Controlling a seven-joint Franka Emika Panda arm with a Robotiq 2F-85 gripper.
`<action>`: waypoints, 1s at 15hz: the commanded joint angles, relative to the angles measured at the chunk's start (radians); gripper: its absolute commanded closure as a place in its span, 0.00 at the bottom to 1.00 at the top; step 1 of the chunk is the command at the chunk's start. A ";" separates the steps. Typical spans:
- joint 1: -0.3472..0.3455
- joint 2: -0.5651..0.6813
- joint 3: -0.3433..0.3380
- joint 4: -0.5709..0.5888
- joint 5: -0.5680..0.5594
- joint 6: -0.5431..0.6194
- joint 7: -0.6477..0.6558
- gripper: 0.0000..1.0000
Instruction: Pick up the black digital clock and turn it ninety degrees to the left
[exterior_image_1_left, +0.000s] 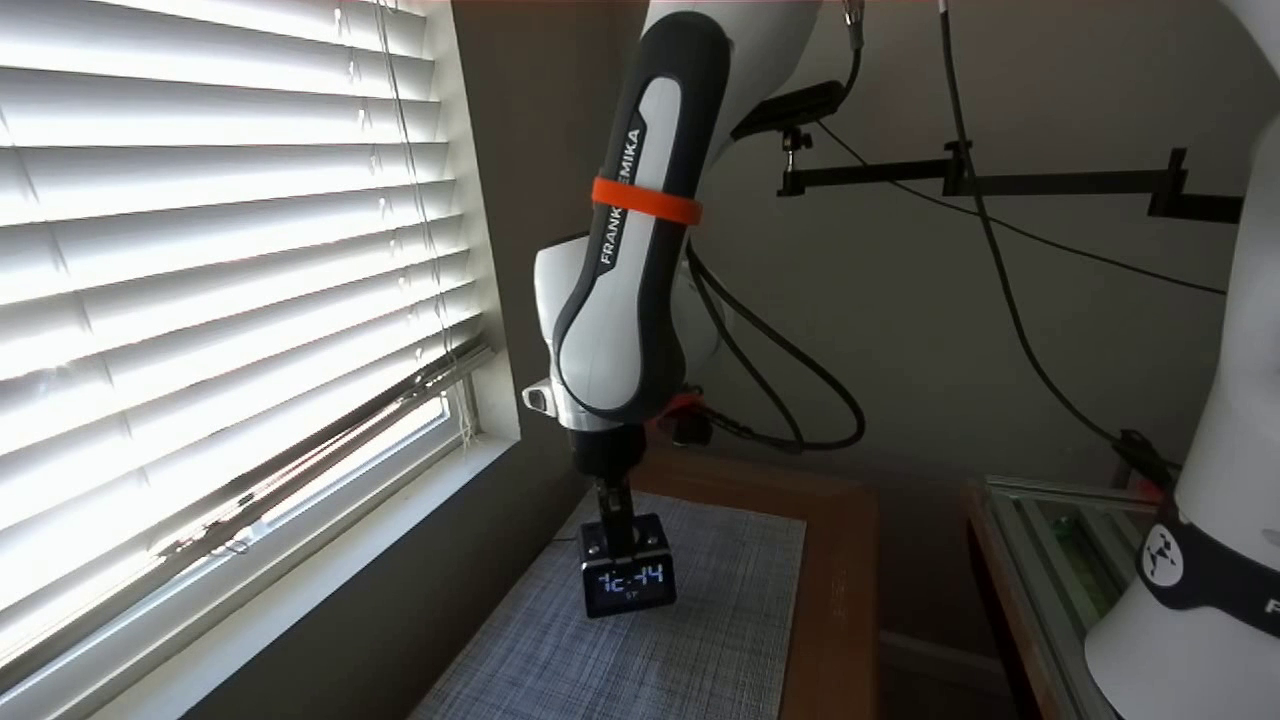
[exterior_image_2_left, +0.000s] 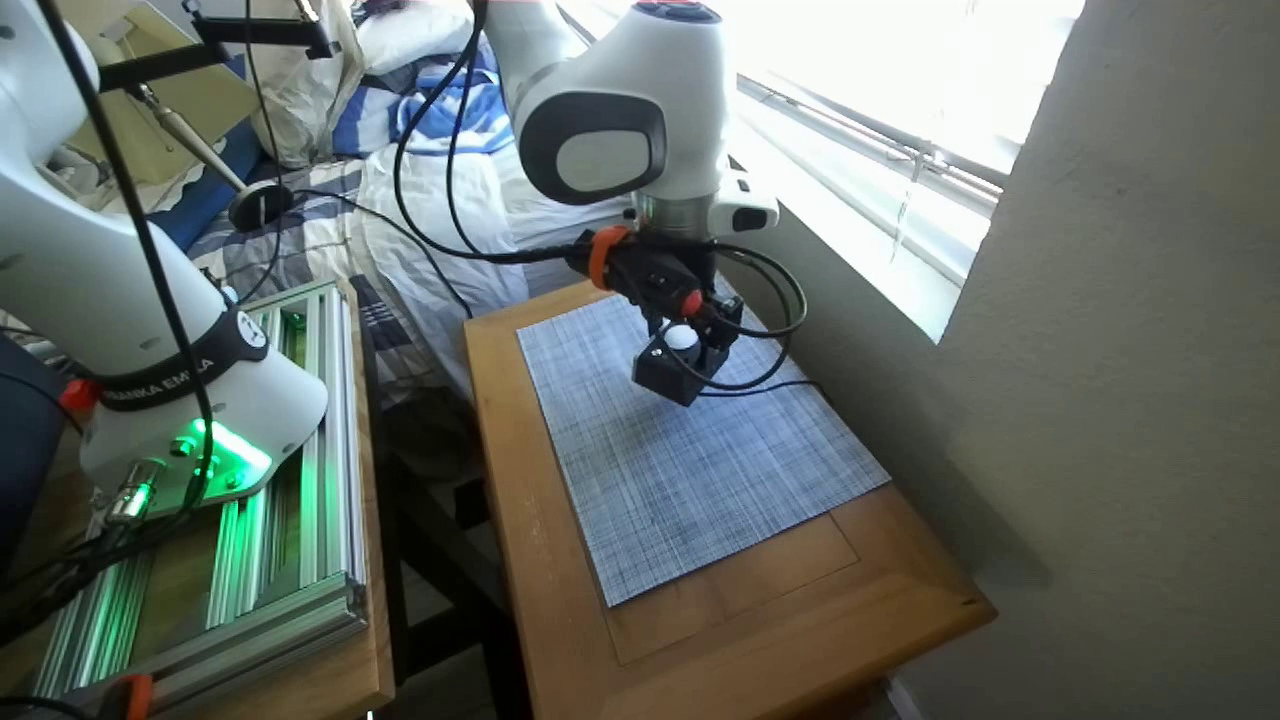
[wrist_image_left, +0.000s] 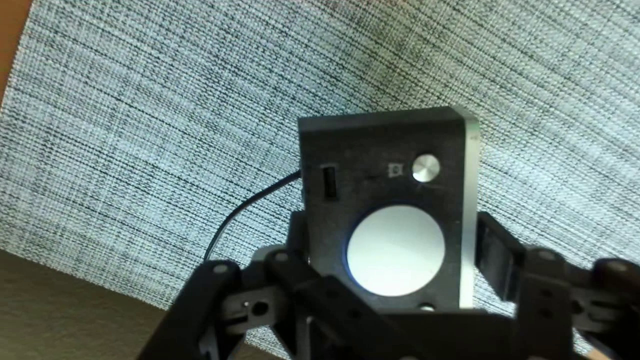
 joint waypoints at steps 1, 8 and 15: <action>0.013 0.010 -0.016 0.012 -0.001 -0.001 0.116 0.45; 0.019 0.047 -0.022 0.026 0.005 0.008 0.241 0.45; 0.041 0.074 -0.046 0.039 0.009 0.017 0.339 0.45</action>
